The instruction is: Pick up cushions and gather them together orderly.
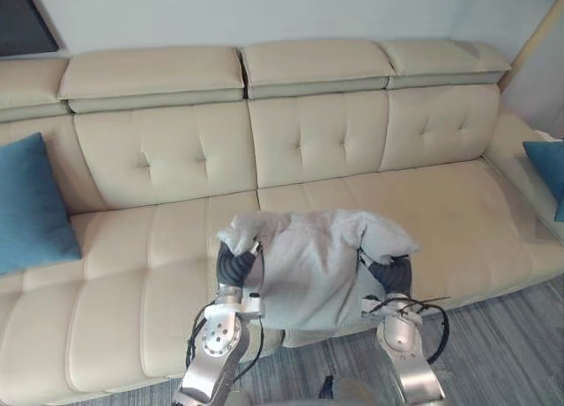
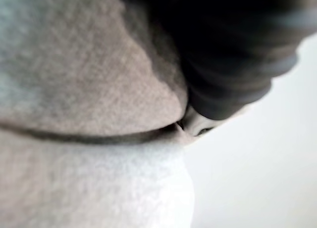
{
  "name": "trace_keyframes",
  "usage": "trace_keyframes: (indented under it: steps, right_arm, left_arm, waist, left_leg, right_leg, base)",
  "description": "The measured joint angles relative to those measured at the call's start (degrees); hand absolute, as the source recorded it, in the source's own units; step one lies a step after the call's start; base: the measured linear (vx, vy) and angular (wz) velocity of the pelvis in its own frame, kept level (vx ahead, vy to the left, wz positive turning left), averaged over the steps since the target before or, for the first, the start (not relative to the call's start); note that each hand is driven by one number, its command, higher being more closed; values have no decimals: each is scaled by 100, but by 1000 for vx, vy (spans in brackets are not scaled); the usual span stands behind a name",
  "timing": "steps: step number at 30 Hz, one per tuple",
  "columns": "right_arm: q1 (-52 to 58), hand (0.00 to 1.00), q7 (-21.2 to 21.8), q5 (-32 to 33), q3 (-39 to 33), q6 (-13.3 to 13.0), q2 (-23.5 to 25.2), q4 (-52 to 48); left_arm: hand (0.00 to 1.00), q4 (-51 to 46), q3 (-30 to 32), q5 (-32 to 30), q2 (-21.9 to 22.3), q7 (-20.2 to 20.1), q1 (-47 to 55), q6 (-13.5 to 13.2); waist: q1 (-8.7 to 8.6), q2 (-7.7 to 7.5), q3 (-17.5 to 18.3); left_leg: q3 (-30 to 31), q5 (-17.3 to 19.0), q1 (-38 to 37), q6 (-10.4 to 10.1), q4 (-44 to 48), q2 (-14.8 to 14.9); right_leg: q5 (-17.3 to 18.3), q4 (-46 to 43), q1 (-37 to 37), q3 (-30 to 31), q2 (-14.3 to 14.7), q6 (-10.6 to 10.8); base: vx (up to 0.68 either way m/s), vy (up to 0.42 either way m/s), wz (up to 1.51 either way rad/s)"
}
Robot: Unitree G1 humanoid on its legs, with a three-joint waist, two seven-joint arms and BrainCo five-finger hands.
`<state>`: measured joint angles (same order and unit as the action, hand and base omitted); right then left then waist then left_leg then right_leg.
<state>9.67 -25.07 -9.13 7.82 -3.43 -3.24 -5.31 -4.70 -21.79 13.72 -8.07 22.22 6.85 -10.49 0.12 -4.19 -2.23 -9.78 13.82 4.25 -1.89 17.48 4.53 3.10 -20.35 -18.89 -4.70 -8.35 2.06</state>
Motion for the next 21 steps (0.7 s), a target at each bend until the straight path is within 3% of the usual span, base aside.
trace_keyframes:
  steps: [1,3,7,9,11,14,17,21]
  right_arm:
    - [-84,100,4,-2,-49,-3,-138,105]
    - [-112,100,3,-1,-114,6,-280,207]
    - [102,100,-2,7,-235,5,-293,-50]
    - [298,100,21,14,-260,-4,-246,-322]
    - [334,100,30,20,-275,-5,-229,-422]
    - [327,100,33,21,-294,-5,-216,-524]
    - [240,100,35,21,-316,-2,-122,-497]
    - [44,100,26,12,-319,0,-164,-474]
  left_arm:
    - [100,181,-19,-3,144,-3,-76,13]
    - [100,239,-70,-5,222,-8,-116,29]
    - [100,236,-128,-7,371,-86,-168,127]
    - [100,226,-129,-1,378,-129,-162,127]
    - [100,157,-127,3,383,-139,-162,125]
    - [100,-56,-127,2,384,-145,-163,123]
    - [100,-109,-126,3,375,-144,-163,110]
    - [100,-107,-131,0,372,-141,-185,105]
  waist:
    - [49,229,-22]
    - [96,305,-12]
    - [42,337,-25]
    - [50,365,-54]
    - [76,420,-75]
    - [201,444,-60]
    - [331,401,-46]
    - [301,402,-28]
  left_leg:
    - [205,187,-18,-254,-18,195]
    - [273,58,-42,-321,-150,373]
    - [523,-3,-22,-411,-14,483]
    - [591,1,203,-417,480,517]
    - [425,-2,436,-413,809,635]
    - [134,-18,438,-387,390,675]
    - [86,-265,317,-362,-120,551]
    - [-154,-526,19,-331,-698,375]
  right_leg:
    - [106,-2,97,-21,209,28]
    - [124,110,148,-146,370,-26]
    - [228,132,439,-512,389,-124]
    - [363,245,718,-788,313,-115]
    - [374,415,872,-1019,284,-126]
    - [382,576,855,-1191,282,-98]
    - [87,938,900,-1166,281,-132]
    - [-247,1339,1009,-966,283,-61]
  base:
    - [143,-165,8]
    - [140,-198,0]
    - [58,-103,49]
    - [-13,-36,78]
    - [-80,0,65]
    - [-100,10,46]
    - [-33,6,13]
    - [16,39,-23]
